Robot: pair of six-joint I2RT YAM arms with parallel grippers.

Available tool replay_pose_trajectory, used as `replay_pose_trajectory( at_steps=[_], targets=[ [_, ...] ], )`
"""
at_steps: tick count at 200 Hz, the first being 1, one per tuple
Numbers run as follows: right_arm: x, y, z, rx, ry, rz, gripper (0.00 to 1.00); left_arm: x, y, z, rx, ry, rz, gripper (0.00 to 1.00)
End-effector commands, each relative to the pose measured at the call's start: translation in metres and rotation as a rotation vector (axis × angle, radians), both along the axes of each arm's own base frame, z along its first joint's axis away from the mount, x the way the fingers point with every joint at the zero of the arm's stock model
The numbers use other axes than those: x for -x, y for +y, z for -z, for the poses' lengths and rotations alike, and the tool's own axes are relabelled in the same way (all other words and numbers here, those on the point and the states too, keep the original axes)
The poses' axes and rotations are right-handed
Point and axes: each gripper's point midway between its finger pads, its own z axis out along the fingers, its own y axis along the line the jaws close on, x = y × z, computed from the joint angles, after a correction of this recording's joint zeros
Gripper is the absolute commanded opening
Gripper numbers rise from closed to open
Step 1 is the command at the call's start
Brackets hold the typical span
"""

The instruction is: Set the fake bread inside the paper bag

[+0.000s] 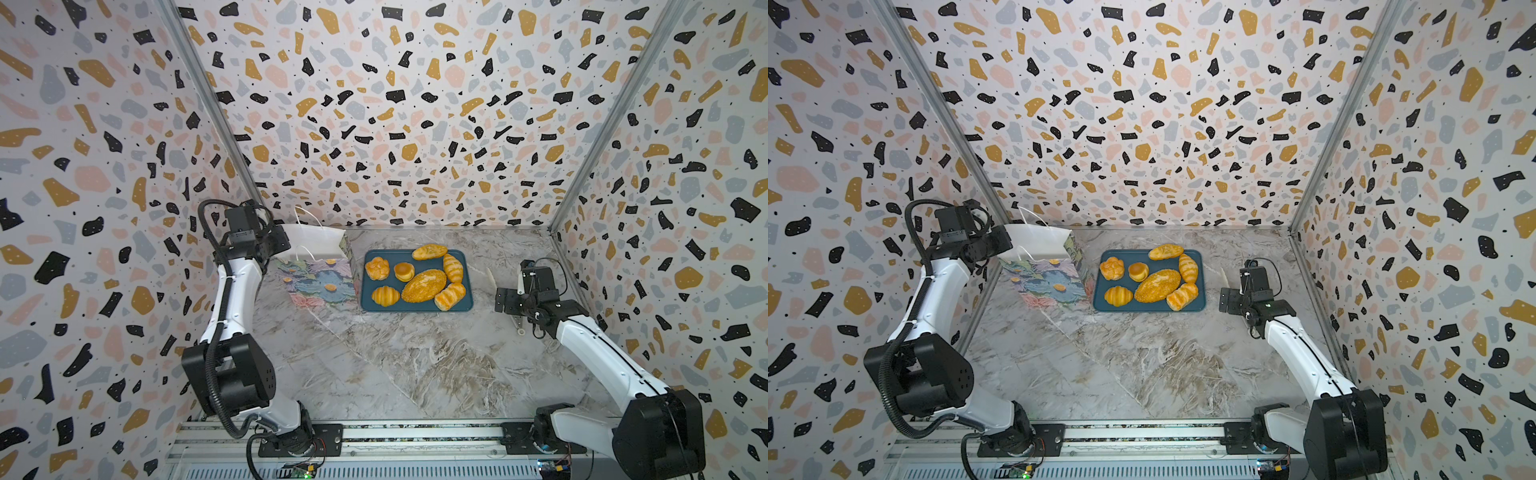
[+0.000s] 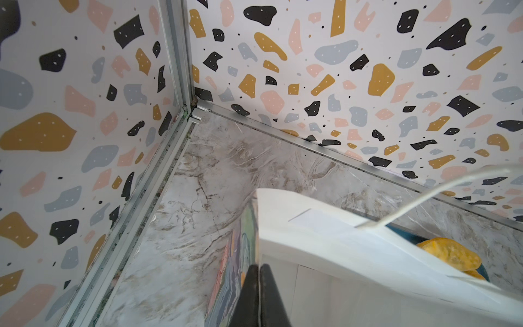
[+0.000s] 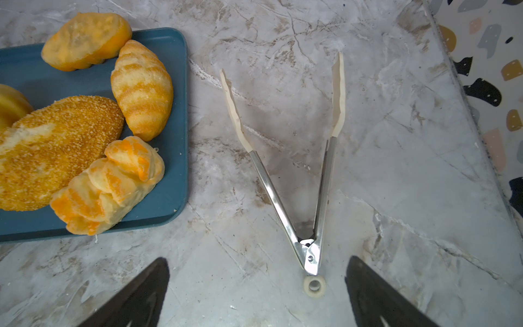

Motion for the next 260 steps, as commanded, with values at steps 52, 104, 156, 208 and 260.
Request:
replay_pose_trajectory(
  at_steps=[52,104,156,208,260],
  targets=[
    [0.011,-0.038,0.013,0.064,0.011,0.108,0.99,0.003,-0.003,-0.017,0.005,-0.051,0.018,0.02],
    [0.003,-0.039,0.035,0.044,0.02,0.101,0.99,0.005,-0.007,-0.018,0.036,-0.058,0.031,0.32],
    [-0.02,-0.033,0.058,0.06,0.061,0.055,0.99,0.009,-0.005,-0.017,0.036,-0.057,0.026,0.55],
    [-0.035,-0.041,0.076,0.123,0.107,0.066,0.99,0.009,-0.002,-0.013,0.04,-0.051,0.022,0.57],
    [-0.051,-0.039,0.094,0.125,0.136,0.061,0.99,0.011,0.0,-0.013,0.054,-0.06,0.016,0.57]
  ],
)
